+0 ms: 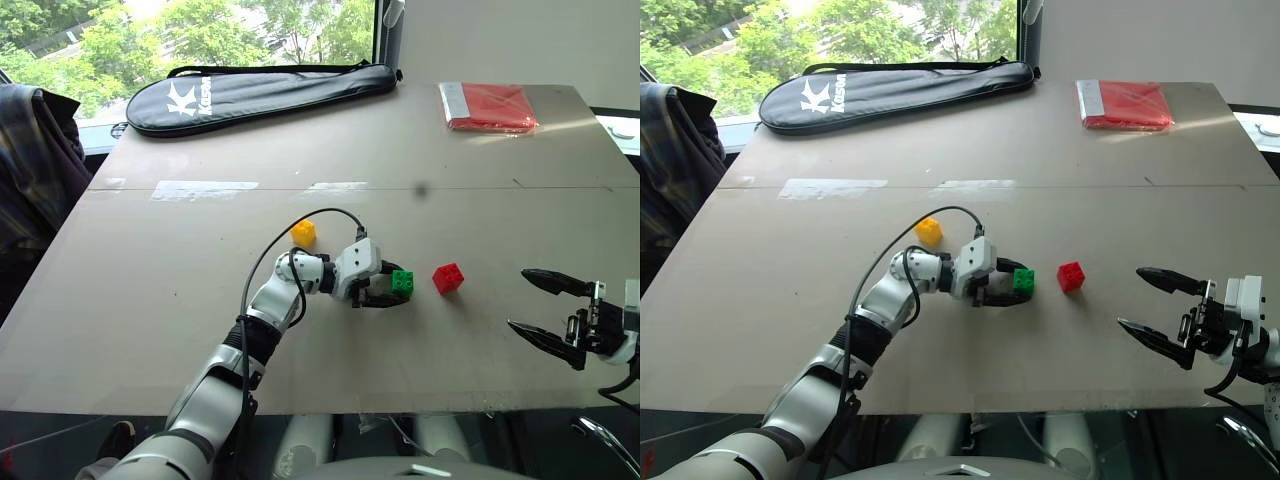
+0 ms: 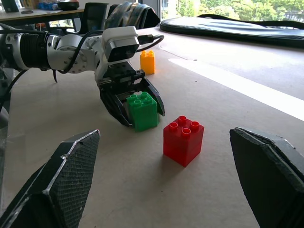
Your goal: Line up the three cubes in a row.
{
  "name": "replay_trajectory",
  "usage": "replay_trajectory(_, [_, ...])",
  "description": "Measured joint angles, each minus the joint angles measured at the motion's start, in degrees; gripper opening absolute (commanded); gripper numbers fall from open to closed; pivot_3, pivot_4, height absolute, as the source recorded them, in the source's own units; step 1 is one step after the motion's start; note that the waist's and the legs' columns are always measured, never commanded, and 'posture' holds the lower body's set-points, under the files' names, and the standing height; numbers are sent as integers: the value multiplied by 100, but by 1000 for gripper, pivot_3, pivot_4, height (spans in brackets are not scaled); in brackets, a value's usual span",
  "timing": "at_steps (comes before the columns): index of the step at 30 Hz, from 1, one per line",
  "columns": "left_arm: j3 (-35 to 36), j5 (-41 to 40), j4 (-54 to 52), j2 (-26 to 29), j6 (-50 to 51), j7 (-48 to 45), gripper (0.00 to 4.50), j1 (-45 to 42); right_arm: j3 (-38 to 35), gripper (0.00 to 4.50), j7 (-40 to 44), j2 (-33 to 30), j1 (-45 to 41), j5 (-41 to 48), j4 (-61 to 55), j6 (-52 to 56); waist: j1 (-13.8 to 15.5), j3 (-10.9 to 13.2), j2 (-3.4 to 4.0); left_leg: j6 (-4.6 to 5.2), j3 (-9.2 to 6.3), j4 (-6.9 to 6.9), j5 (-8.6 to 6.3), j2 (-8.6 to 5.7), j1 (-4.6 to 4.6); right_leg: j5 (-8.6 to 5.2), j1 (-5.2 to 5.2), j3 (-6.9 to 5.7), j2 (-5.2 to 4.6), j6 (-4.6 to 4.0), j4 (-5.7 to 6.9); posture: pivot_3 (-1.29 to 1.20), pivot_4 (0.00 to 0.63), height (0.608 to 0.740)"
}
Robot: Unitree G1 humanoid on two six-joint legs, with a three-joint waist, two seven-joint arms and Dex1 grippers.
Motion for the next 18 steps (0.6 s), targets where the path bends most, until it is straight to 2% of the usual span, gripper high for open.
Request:
replay_trajectory(7, [134,52,-128,23,-201,268,4381,189,22,4500,-8,7,-79,-51,-22,37,-8,0,0,0,0,0,0,2,2,0,-1,1,1,0,3,0,150,694])
replay_trajectory(12, [449,-68,-991,357,147,494,4381,839,38,4500,-8,56,-101,-89,-24,84,-16,0,1,-1,0,-3,0,11,3,0,-3,1,3,-1,4,0,150,694])
replay_trajectory(18, [644,-263,-2233,451,797,941,4381,1778,86,4500,-5,62,-220,-121,-21,112,-4,0,1,-1,1,-1,0,6,0,0,-2,5,-5,0,1,0,150,694])
